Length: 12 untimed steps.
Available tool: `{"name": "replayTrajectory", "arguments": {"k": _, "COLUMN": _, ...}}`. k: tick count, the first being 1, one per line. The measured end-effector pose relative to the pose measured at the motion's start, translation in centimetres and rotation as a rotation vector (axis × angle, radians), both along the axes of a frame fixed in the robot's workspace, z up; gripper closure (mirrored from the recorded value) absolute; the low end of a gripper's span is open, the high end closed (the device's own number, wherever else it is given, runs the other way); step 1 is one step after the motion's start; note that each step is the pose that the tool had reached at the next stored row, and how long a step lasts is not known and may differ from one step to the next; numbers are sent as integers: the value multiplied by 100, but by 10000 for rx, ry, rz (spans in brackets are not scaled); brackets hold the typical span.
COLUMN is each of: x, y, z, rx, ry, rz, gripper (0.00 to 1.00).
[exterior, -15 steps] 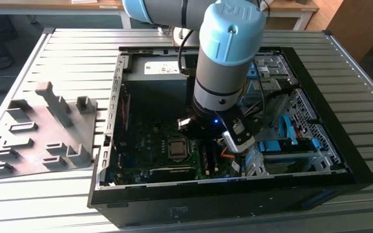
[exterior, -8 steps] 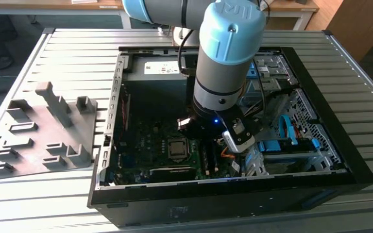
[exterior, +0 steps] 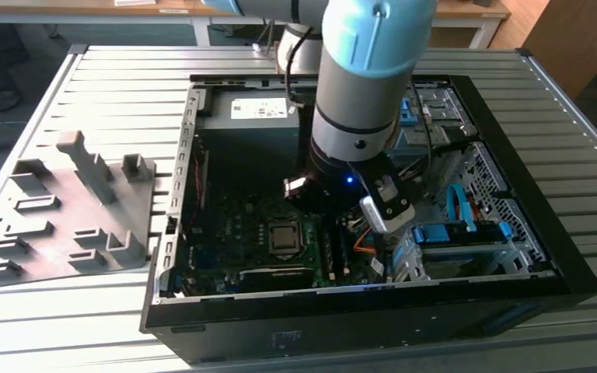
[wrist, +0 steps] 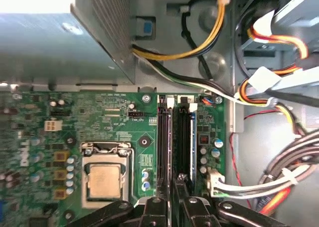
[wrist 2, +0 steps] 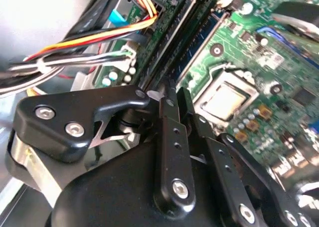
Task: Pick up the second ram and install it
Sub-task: 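Insert the second ram into the second slot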
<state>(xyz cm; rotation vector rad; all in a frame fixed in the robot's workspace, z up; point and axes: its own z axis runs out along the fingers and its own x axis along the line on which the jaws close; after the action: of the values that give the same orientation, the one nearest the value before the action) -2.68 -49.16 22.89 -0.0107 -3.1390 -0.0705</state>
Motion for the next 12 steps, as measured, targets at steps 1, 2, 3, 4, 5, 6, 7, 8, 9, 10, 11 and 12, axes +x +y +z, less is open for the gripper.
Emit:
{"name": "replayTrajectory", "arguments": {"k": 1, "x": 0, "y": 0, "z": 40, "rx": -1, "ry": 0, "rz": 0, "gripper": 79}}
{"name": "replayTrajectory", "arguments": {"k": 2, "x": 0, "y": 1, "z": 78, "rx": -1, "ry": 0, "rz": 0, "gripper": 79}}
{"name": "replayTrajectory", "arguments": {"k": 3, "x": 0, "y": 2, "z": 111, "rx": -1, "ry": 0, "rz": 0, "gripper": 79}}
{"name": "replayTrajectory", "arguments": {"k": 4, "x": 0, "y": 4, "z": 137, "rx": -1, "ry": 0, "rz": 0, "gripper": 79}}
{"name": "replayTrajectory", "arguments": {"k": 5, "x": 0, "y": 6, "z": 159, "rx": -3, "ry": 0, "rz": 0, "gripper": 79}}
{"name": "replayTrajectory", "arguments": {"k": 6, "x": 0, "y": 9, "z": 179, "rx": -5, "ry": 0, "rz": 1, "gripper": 80}}
{"name": "replayTrajectory", "arguments": {"k": 7, "x": 0, "y": 10, "z": 195, "rx": -5, "ry": 0, "rz": 0, "gripper": 80}}
{"name": "replayTrajectory", "arguments": {"k": 8, "x": 0, "y": 11, "z": 210, "rx": -6, "ry": 0, "rz": 0, "gripper": 87}}
{"name": "replayTrajectory", "arguments": {"k": 9, "x": 0, "y": 11, "z": 220, "rx": -6, "ry": -1, "rz": 0, "gripper": 90}}
{"name": "replayTrajectory", "arguments": {"k": 10, "x": 0, "y": 11, "z": 225, "rx": -5, "ry": -1, "rz": 0, "gripper": 90}}
{"name": "replayTrajectory", "arguments": {"k": 11, "x": 0, "y": 12, "z": 225, "rx": -2, "ry": -1, "rz": 0, "gripper": 90}}
{"name": "replayTrajectory", "arguments": {"k": 12, "x": 0, "y": 12, "z": 226, "rx": -2, "ry": -2, "rz": 0, "gripper": 90}}
